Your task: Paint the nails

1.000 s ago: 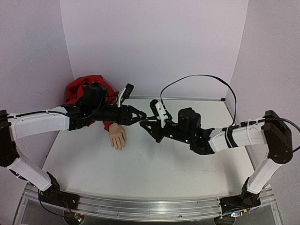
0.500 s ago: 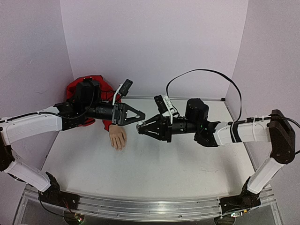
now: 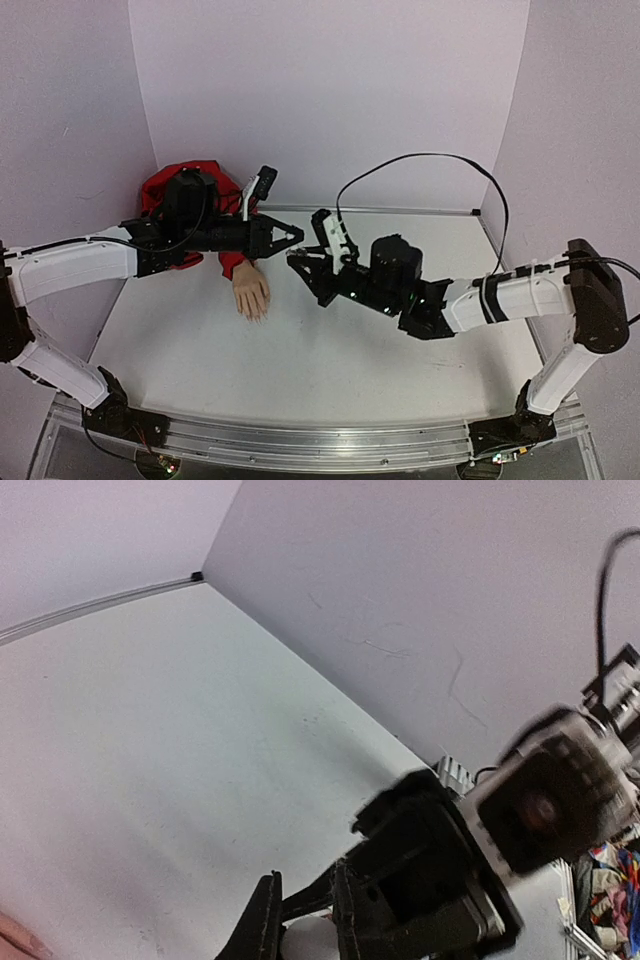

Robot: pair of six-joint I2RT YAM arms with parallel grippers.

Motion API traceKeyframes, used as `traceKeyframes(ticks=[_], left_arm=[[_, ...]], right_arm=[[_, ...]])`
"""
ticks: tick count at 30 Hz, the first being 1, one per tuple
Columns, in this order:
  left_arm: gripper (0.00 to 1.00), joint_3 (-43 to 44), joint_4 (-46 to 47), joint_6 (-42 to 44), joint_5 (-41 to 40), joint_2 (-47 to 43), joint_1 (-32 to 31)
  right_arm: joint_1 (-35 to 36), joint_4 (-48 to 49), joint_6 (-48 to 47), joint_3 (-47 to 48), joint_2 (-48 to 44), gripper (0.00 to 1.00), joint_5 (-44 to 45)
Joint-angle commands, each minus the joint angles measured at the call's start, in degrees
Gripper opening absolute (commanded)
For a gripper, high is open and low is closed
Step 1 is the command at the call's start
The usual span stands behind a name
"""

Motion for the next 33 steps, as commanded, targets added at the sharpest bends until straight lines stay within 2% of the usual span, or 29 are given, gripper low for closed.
traceKeyframes(ticks=[1,4,8,9,11,13,16,19,22,25,33], left_arm=[[0.0,2.0,0.9,-5.2,-5.6,2.4,-1.4],[0.0,3.9,0.3,-6.1,-4.1,4.9,-1.4],[0.03,4.4,0.0,-5.1,-1.9,5.1,-1.3],[0.09,4.3,-0.1,-4.7,-1.4,4.9,-1.3],[0.33,4.0,-0.2,-4.0,-0.5,4.2,-1.1],[0.46,3.4,-0.2,-3.9,0.3,3.2,-0.4],[0.55,2.8,-0.1,-4.3,3.8,1.4,1.2],[0.6,2.7,0.1,-2.9,8.7,0.1,1.6],[0.61,2.3,0.5,-1.7,11.4,-1.0,1.6],[0.55,1.6,0.6,-1.7,11.3,-1.6,1.6],[0.33,2.3,0.9,-1.0,12.9,-0.6,0.1]], right_arm=[[5.8,8.2,-19.8,4.7,7.0,0.0,51.6],[6.5,9.9,-22.2,5.8,9.1,0.0,47.7],[5.3,7.7,-18.1,3.4,6.2,0.0,28.7],[4.5,6.3,-16.2,2.8,5.0,0.0,23.4],[2.0,4.1,-12.4,1.8,2.9,0.0,11.0],[-0.6,1.4,-8.2,1.5,1.1,0.0,-0.8],[-5.0,0.7,-0.7,1.3,-0.9,0.0,-20.3],[-8.7,2.5,5.6,1.7,-1.2,0.0,-34.4],[-9.9,5.0,9.1,2.7,-0.8,0.0,-43.5],[-10.2,7.7,12.0,3.5,0.1,0.0,-47.9],[-10.3,11.1,14.2,3.7,1.6,0.0,-45.4]])
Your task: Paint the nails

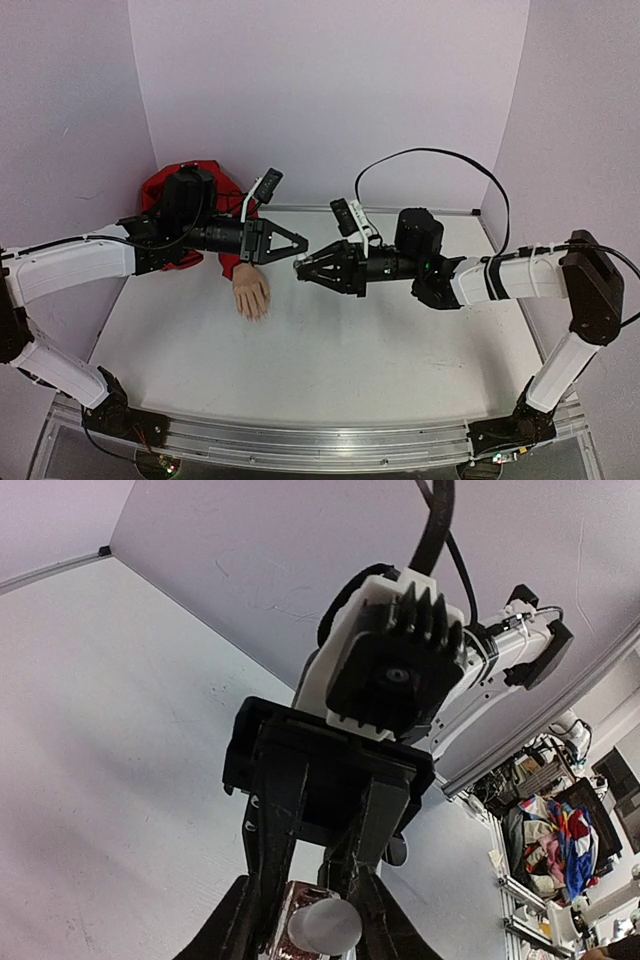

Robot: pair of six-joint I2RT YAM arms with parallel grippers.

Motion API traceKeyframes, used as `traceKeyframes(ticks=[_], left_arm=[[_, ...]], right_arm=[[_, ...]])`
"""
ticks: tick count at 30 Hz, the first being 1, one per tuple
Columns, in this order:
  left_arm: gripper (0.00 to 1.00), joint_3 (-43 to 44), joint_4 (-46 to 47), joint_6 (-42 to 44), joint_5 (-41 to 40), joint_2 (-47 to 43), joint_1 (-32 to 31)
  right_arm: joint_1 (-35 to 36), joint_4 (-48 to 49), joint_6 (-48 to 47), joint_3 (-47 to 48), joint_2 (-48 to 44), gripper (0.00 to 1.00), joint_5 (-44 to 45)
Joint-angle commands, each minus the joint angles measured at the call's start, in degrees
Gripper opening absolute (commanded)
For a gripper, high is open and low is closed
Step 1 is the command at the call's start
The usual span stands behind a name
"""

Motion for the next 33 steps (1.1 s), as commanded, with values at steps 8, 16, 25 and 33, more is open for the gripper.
traceKeyframes(ticks=[8,16,25,33], left_arm=[[0.03,0.7,1.7,2.6,-2.9,-0.4,-1.1],[0.0,1.4,1.1,-1.3,-14.0,2.6,-1.2],[0.25,2.9,1.0,-0.9,-9.4,4.3,-1.1],[0.67,1.5,1.9,0.7,-1.3,0.6,-1.0]], right_arm=[[0.3,5.1,-2.4,0.3,-0.7,0.0,16.7],[13.2,-2.8,-24.4,1.7,1.3,0.0,83.8],[6.7,-1.6,-15.8,-0.8,-1.0,0.0,39.5],[-3.0,7.9,0.8,-1.4,-1.4,0.0,-2.5]])
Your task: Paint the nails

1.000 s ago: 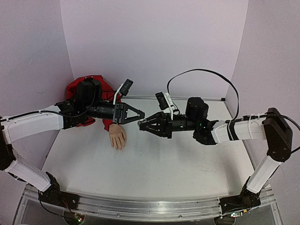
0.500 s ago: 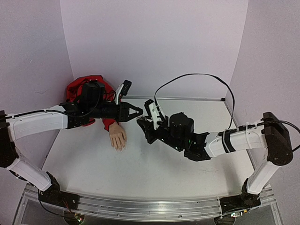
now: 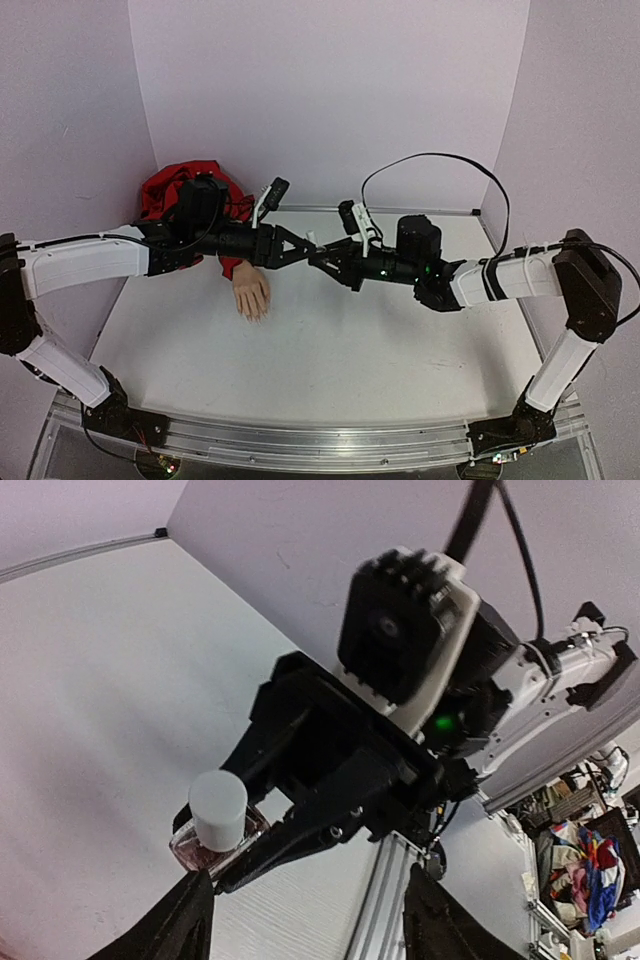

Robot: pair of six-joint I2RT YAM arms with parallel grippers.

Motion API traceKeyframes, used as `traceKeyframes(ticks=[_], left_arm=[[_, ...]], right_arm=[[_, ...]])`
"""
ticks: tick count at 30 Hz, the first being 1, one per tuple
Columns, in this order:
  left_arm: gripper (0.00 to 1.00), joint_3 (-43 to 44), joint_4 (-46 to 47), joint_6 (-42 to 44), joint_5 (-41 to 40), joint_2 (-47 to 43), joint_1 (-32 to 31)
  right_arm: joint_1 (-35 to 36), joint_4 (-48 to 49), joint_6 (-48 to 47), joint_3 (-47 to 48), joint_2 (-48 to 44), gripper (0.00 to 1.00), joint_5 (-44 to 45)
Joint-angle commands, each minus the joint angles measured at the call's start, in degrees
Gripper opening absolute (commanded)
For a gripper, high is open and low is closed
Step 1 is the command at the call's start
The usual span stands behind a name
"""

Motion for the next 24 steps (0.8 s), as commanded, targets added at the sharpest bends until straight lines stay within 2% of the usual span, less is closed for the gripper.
traceKeyframes(ticks=[1,5,12,16,20,24], left_arm=[[0.67,1.1,2.5,0.9,7.3,-4.1,-0.3],[0.63,0.2,4.3,0.5,8.7,-5.1,-0.3],[0.52,1.2,5.1,-0.2,9.8,-4.0,-0.4],[0.37,2.0,5.1,-0.2,10.0,-3.0,-0.6],[0.25,2.7,5.2,0.0,9.2,-2.3,-0.6],[0.12,2.6,5.2,0.9,6.9,-1.9,-0.8]], right_arm=[[-2.4,11.8,11.5,1.2,-2.4,0.0,-27.1],[-2.8,16.1,16.5,2.7,-0.8,0.0,-33.2],[-2.7,21.3,21.1,4.2,2.3,0.0,-34.8],[-2.7,21.6,21.2,4.8,3.2,0.0,-34.0],[-2.7,21.2,19.6,4.2,3.2,0.0,-31.1],[-2.7,17.4,15.7,3.5,2.4,0.0,-25.2]])
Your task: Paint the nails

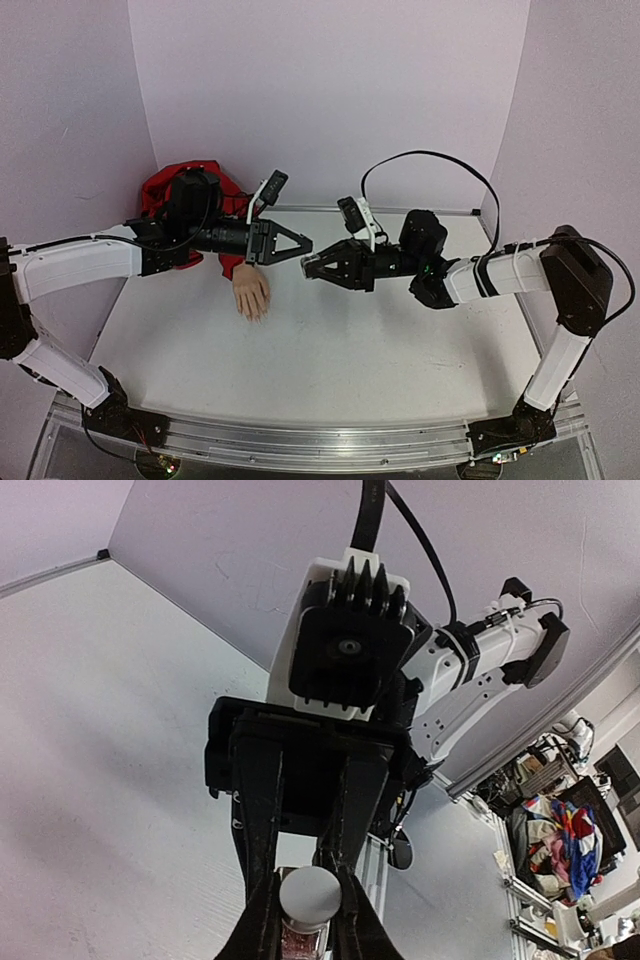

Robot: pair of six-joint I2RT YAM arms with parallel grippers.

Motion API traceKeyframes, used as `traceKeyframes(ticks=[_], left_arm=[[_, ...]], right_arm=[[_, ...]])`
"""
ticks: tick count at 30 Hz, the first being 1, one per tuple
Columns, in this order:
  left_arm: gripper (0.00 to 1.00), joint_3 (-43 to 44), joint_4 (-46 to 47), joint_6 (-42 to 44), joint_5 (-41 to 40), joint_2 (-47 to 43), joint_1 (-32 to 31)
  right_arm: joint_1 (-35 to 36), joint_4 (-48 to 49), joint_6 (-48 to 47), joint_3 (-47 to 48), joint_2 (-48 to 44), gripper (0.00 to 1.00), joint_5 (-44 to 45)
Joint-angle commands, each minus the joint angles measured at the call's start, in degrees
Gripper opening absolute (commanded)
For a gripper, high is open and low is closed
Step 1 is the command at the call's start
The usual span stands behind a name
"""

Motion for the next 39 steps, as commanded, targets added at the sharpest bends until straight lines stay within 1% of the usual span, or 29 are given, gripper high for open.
traceKeyframes(ticks=[1,2,3,4,5,6,7,8,9,11,14,18,20,22,23,26,27,29,32,35,39], left_arm=[[0.1,2.4,2.8,0.9,-2.5,0.5,-0.5],[0.06,2.1,2.7,1.1,-3.9,0.5,-0.5],[0.03,1.7,2.7,1.1,-5.5,0.3,-0.6],[0.01,1.3,2.7,1.1,-7.4,0.1,-0.6],[0.0,0.9,2.7,1.0,-9.4,0.0,-0.7],[0.0,0.7,2.6,0.8,-11.1,-0.1,-0.7],[0.0,0.6,2.5,0.4,-12.8,-0.1,-0.7],[0.0,0.5,2.4,0.1,-13.7,0.1,-0.8],[0.0,0.7,2.3,-0.3,-14.2,0.3,-0.8],[0.0,1.3,2.1,-0.9,-13.9,1.0,-1.0],[0.0,2.0,2.0,-1.6,-12.3,1.8,-1.0],[0.06,1.9,1.8,-2.0,-10.6,1.4,-1.0],[0.11,1.9,1.7,-2.0,-9.3,1.1,-1.0],[0.17,1.8,1.6,-2.1,-8.2,0.9,-1.0],[0.22,1.6,1.7,-2.1,-7.7,0.9,-1.0],[0.45,1.2,1.2,-1.9,-6.4,-0.1,-1.0],[0.5,1.2,0.0,-1.9,-6.3,-0.8,-0.8],[0.57,1.4,-3.0,-1.7,-6.1,-2.1,-0.3],[0.61,3.7,-12.0,-0.9,-7.0,-2.8,0.3],[0.6,7.5,-21.6,0.4,-8.7,-1.9,0.3],[0.59,11.2,-27.7,1.4,-9.3,-1.2,0.5]], right_arm=[[0.1,-0.6,-5.9,1.1,-1.9,0.0,9.2],[0.5,-4.3,-8.9,0.3,-3.2,0.0,16.4],[2.1,-10.0,-13.9,-0.3,-4.9,0.0,32.8],[5.1,-16.3,-18.8,-0.2,-6.6,0.0,48.9],[8.6,-19.4,-23.7,0.1,-7.1,0.0,65.2],[11.2,-19.8,-26.8,0.3,-6.9,0.0,76.2],[13.0,-18.3,-29.8,0.2,-6.3,0.0,84.9],[14.0,-16.4,-31.4,-0.2,-6.0,0.0,88.6],[14.4,-15.0,-32.1,-0.4,-5.9,0.0,89.9],[14.5,-14.8,-32.3,0.0,-5.8,0.0,88.1],[14.5,-14.7,-32.6,0.2,-6.0,0.0,78.7],[14.2,-13.9,-32.5,-1.3,-7.7,0.0,66.8],[13.9,-14.0,-31.8,-1.7,-8.7,0.0,61.6],[13.8,-14.0,-31.1,-1.9,-9.5,0.0,59.8],[13.7,-14.0,-31.0,-2.0,-9.8,0.0,58.6],[12.9,-14.5,-30.6,-2.5,-10.7,0.0,55.5],[12.4,-15.3,-30.6,-2.7,-11.2,0.0,54.3],[11.6,-16.6,-31.2,-3.1,-12.0,0.0,52.3],[10.9,-19.9,-33.3,-3.0,-12.7,0.0,48.1],[10.9,-23.2,-35.7,-1.9,-12.5,0.0,46.0],[10.9,-26.1,-37.6,-0.2,-11.6,0.0,44.1]])
